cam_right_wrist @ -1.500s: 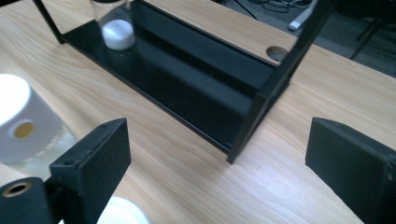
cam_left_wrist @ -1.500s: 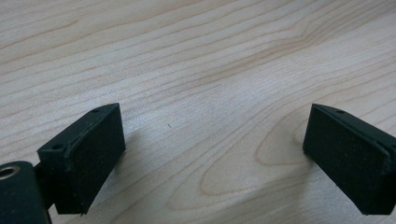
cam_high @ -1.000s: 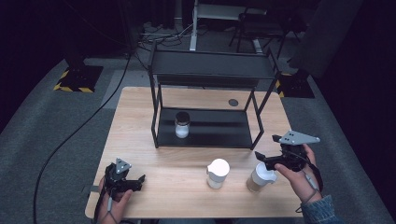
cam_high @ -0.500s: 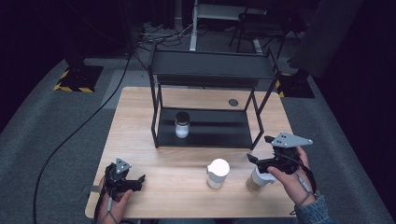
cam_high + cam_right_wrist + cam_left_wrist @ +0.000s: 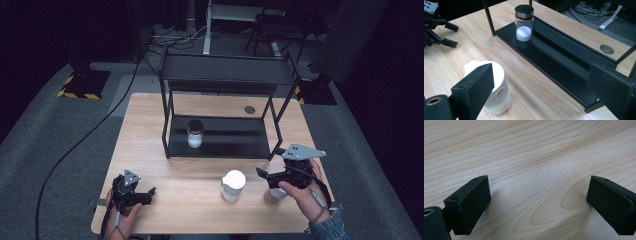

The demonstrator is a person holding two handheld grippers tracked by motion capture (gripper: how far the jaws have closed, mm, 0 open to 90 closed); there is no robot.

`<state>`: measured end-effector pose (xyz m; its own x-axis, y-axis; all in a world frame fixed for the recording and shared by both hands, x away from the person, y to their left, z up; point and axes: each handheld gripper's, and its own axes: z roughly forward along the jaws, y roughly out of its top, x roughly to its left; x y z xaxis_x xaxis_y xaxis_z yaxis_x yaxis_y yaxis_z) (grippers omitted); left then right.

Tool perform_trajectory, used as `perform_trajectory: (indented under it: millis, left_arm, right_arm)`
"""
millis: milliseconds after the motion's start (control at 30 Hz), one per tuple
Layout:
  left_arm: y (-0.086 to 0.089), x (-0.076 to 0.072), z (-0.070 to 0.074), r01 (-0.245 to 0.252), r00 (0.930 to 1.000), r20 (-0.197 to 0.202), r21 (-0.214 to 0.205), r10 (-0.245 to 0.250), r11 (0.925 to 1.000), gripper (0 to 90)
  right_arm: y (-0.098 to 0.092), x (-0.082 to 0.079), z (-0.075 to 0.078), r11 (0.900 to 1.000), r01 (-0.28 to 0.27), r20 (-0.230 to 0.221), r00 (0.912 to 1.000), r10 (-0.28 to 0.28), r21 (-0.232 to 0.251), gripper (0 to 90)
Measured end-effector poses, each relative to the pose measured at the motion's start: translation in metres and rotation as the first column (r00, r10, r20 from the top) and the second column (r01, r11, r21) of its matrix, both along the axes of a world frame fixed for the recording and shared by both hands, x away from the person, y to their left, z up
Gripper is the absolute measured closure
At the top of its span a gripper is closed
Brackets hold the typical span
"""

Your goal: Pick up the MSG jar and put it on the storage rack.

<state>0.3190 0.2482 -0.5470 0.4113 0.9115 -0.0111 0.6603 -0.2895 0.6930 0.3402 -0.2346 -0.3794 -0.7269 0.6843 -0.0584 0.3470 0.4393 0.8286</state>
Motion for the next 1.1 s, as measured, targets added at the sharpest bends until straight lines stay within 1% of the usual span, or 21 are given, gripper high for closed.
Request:
perform_trajectory:
  millis: [267,367,1100]
  left_arm:
    - [0.000,0.000,0.000,0.000,1.0000,0.000,0.000,0.000,1.0000,4.9]
    - [0.000,0.000,0.000,0.000,1.0000,0.000,0.000,0.000,1.0000,4.9]
    - [0.000,0.000,0.000,0.000,1.0000,0.000,0.000,0.000,1.0000,4.9]
  right_arm:
    - [0.009,-0.003,-0.001,0.9999,-0.002,0.002,1.0000,0.002,0.015,7.0]
    - [0.013,-0.004,-0.002,0.9998,-0.014,0.005,0.9999,0.014,0.013,7.0]
    - [0.042,-0.009,-0.015,0.9987,-0.050,-0.003,0.9987,0.050,0.006,6.9]
